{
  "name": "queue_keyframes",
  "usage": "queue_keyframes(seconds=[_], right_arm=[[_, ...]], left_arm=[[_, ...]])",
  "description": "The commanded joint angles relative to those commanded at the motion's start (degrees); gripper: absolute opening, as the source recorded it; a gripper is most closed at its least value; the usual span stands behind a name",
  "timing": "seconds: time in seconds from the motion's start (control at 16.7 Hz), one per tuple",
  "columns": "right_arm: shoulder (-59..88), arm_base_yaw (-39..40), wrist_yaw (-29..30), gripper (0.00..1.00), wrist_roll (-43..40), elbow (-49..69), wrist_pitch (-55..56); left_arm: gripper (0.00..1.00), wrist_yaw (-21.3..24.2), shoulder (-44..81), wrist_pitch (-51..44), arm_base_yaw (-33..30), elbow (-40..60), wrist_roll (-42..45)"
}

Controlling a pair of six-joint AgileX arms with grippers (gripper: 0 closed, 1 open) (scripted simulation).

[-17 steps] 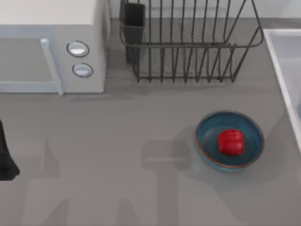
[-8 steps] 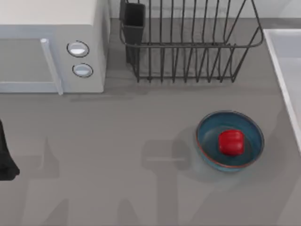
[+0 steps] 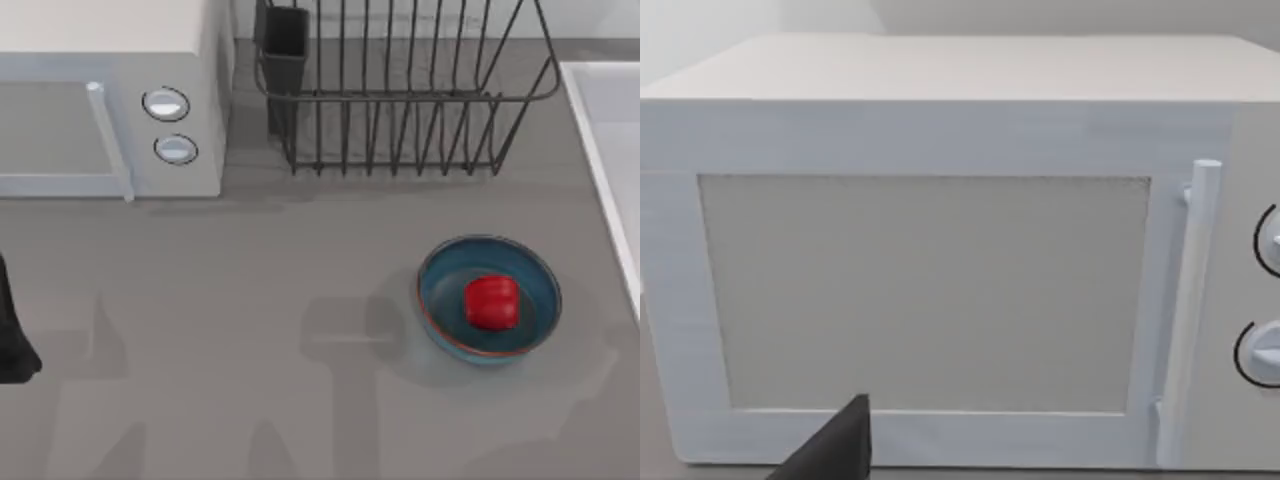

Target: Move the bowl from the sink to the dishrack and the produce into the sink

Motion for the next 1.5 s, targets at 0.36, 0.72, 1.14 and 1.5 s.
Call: queue_keyframes(seconds=[0.36, 0.72, 1.14, 1.5], right_arm=[[-14.17, -5.64, -0.86, 0.00, -5.74, -7.03, -7.59], [-14.24, -5.43, -0.83, 0.00, -5.68, -6.97, -7.59], [-10.62, 10.49, 8.92, 0.00, 2.29, -5.39, 7.29], [-7.84, 39.13, 25.18, 0.00, 16.28, -3.28, 36.43]], left_arm=[[1.00, 0.00, 0.00, 0.00, 0.00, 0.00, 0.00], [1.00, 0.00, 0.00, 0.00, 0.00, 0.00, 0.00], [1.00, 0.00, 0.00, 0.00, 0.00, 0.00, 0.00], [1.00, 0.00, 0.00, 0.00, 0.00, 0.00, 0.00]])
